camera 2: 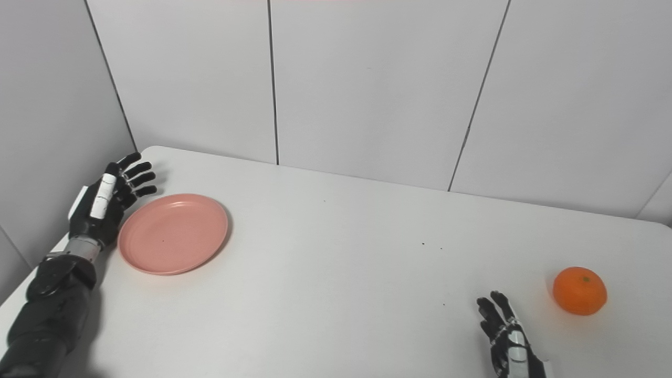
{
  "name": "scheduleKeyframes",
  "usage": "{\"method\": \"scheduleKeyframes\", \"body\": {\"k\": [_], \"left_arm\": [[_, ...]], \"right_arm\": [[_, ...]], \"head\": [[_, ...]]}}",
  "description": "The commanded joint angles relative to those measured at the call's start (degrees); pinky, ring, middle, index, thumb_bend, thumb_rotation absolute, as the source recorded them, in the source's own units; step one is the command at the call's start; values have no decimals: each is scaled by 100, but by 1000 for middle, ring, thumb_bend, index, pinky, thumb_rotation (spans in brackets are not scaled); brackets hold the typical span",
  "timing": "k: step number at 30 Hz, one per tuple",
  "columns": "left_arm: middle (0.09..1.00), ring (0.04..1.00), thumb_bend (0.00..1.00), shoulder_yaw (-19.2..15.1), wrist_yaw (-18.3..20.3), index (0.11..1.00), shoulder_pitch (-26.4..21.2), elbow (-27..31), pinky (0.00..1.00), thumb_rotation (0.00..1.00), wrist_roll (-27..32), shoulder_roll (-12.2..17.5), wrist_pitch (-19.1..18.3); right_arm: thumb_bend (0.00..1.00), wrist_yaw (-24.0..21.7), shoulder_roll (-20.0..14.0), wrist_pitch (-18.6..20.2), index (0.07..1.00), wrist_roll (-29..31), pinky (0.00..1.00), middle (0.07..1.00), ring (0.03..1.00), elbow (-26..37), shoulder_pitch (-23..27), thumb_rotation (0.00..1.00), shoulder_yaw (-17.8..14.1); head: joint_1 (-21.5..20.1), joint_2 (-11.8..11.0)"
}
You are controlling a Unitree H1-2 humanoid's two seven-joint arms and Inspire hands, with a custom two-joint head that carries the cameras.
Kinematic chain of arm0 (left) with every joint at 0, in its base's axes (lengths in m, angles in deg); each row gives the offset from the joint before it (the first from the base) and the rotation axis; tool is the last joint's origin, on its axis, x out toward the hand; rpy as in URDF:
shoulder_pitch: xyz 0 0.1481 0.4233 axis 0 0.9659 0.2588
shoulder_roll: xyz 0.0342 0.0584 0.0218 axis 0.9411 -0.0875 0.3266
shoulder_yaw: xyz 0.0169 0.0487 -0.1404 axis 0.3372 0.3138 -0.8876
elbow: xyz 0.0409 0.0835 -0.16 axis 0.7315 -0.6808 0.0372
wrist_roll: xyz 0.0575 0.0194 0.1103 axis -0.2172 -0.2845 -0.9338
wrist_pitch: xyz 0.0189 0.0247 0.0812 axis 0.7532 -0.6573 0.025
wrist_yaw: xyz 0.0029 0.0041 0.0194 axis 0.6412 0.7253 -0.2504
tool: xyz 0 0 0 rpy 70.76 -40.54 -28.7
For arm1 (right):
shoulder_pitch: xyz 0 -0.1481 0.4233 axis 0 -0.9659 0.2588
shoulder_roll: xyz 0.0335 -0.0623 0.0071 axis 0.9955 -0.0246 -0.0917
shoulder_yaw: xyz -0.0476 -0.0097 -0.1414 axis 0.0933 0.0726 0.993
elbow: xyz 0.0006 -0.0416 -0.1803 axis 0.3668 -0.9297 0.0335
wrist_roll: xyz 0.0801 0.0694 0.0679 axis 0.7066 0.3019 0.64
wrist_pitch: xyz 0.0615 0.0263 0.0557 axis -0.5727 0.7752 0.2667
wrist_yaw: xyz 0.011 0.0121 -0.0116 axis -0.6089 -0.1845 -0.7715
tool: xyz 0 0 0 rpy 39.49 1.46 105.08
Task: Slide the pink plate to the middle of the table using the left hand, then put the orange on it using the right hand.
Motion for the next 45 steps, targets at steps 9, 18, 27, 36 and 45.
{"method": "scheduleKeyframes", "body": {"k": [9, 18, 27, 36, 45], "left_arm": [[875, 899, 875, 91, -743, 871, 353, 1049, 942, 759, -384, -246, -670], [850, 887, 906, 230, -910, 842, 432, 974, 906, 805, -733, -240, -418], [873, 893, 907, 181, -1010, 841, 533, 1255, 891, 791, -659, -348, -800], [886, 887, 887, -11, -845, 875, 505, 1507, 846, 763, -31, -530, -1357], [905, 888, 849, -222, -506, 895, 411, 1171, 831, 804, 610, -581, -1694]], "right_arm": [[734, -23, 155, 88, 903, 53, 974, 868, 927, -399, -241, 998, 175], [723, -27, 154, 116, 906, 76, 984, 864, 925, -372, -245, 998, 174], [726, -25, 159, 143, 904, 95, 980, 862, 924, -346, -251, 991, 175], [744, -21, 158, 146, 900, 87, 979, 858, 924, -342, -255, 983, 185], [736, -32, 158, 119, 904, 97, 987, 858, 924, -351, -254, 986, 189]], "head": [[2, 35], [6, 40], [-10, 59], [-36, 79], [-47, 82]]}}
